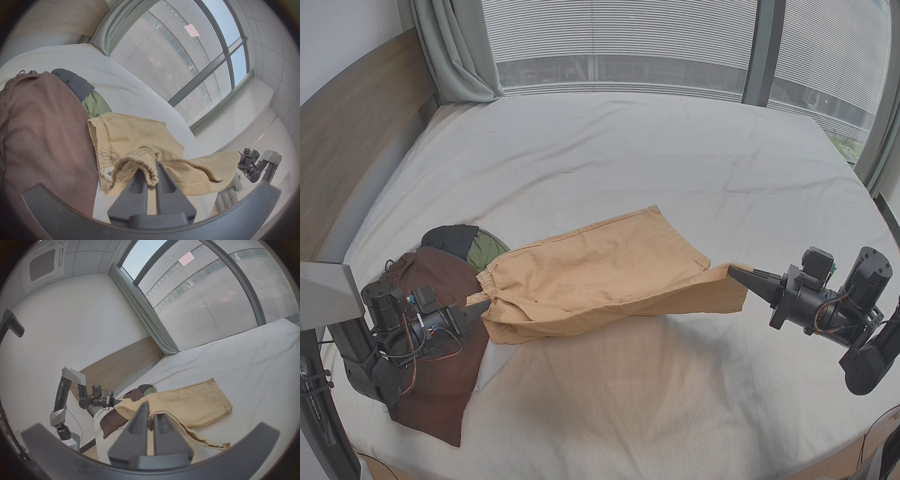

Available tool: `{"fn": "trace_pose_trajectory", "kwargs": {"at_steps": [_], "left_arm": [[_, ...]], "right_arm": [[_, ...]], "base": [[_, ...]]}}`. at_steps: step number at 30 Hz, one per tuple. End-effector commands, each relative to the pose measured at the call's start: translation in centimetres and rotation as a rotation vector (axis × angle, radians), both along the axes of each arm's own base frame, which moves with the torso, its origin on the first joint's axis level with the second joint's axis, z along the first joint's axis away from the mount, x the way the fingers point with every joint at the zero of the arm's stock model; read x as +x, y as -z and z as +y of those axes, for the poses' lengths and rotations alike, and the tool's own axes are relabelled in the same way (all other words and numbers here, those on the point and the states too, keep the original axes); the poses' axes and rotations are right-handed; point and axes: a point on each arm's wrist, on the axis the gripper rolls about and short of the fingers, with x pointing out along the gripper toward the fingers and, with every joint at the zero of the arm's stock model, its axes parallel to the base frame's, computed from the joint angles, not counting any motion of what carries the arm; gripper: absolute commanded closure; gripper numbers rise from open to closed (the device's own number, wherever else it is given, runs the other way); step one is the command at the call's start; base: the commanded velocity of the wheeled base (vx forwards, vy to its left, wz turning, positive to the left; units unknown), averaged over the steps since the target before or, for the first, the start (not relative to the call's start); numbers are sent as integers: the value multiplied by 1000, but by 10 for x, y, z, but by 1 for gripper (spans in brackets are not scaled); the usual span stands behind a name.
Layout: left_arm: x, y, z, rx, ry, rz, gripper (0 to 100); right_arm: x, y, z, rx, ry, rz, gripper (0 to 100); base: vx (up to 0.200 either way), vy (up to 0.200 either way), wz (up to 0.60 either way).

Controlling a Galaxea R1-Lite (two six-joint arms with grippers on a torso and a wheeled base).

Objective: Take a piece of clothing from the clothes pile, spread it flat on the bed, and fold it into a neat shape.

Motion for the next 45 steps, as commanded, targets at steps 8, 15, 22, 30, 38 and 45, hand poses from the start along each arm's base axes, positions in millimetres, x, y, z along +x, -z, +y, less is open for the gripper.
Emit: {"fn": "trace_pose_trajectory", "kwargs": {"at_steps": [8,15,22,30,38,45], "left_arm": [[2,-1,0,-4,-5,-4,100],[4,-3,0,-13,-9,-9,100],[6,-4,0,-21,-15,-12,100],[9,-6,0,-31,-40,-18,100],[10,-7,0,-55,-46,-5,100],[19,-11,3,-100,-84,-8,100]], "right_arm": [[20,3,5,31,1,20,100],[51,8,11,44,8,-1,100],[88,4,14,75,22,-25,100],[122,6,16,100,32,-53,100],[146,8,21,102,33,-49,100],[171,3,22,107,41,-33,100]], "base": [[0,0,0],[0,0,0],[0,0,0],[0,0,0],[0,0,0],[0,0,0]]}}
